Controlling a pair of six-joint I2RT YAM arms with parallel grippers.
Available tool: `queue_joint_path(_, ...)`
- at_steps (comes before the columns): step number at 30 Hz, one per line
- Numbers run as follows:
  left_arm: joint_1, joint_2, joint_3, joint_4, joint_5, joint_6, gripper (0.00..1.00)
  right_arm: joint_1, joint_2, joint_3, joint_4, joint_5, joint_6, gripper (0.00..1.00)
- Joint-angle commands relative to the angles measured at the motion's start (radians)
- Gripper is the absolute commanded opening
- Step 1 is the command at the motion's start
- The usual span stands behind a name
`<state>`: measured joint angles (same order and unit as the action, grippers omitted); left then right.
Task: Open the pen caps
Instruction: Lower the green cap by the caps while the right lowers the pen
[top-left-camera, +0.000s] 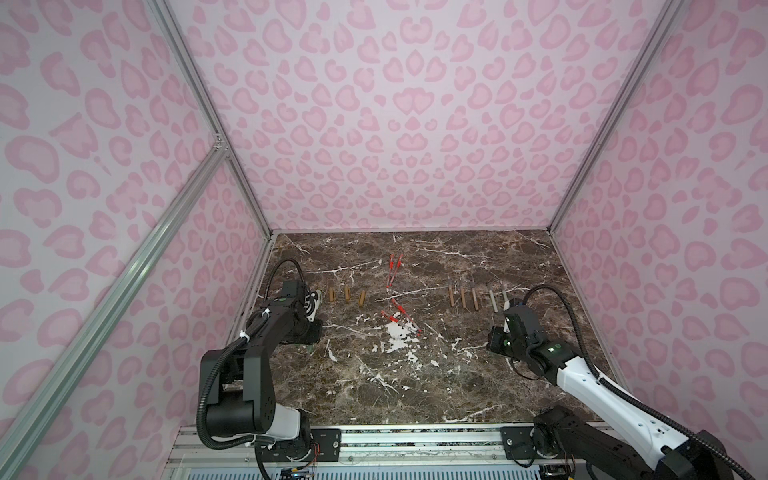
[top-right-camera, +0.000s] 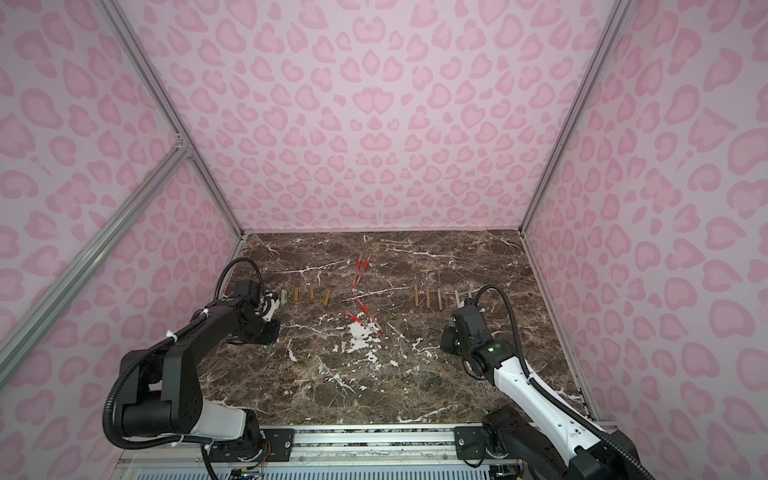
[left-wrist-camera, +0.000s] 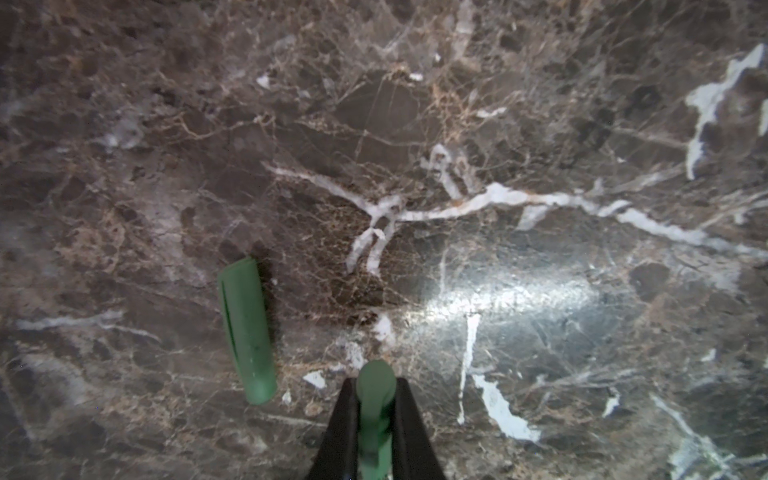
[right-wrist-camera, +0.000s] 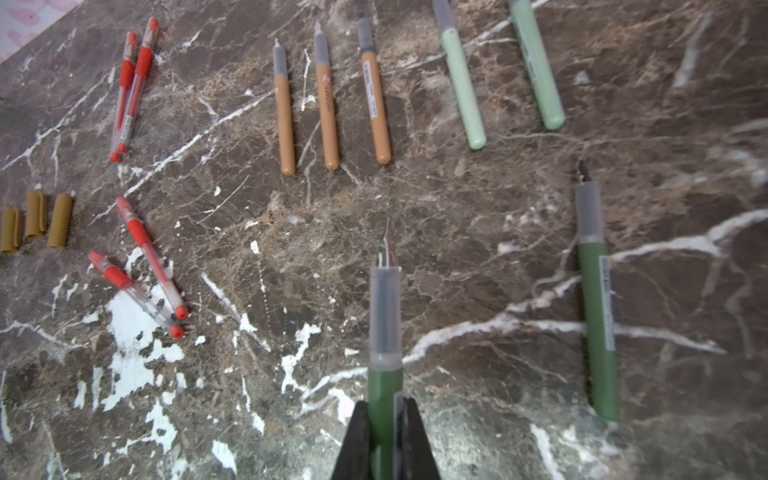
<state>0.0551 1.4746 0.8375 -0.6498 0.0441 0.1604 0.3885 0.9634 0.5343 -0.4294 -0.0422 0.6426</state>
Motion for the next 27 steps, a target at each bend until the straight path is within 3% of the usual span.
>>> queue_joint_path(1,0.002,0.018,0.008,-0.008,-0.035,0.007,0.03,-0.020,0.001,-0.003,-0.017,-0.014,-0.024,0.00)
queue_joint_path(21,0.002,0.085,0.015,-0.007,-0.059,0.011,0.13,-0.129,0.034,-0.003,-0.016,-0.061,-0.088,0.00)
queue_joint_path(27,0.002,0.080,0.021,-0.008,-0.061,-0.002,0.29,-0.153,0.070,-0.018,0.011,-0.055,-0.106,0.00)
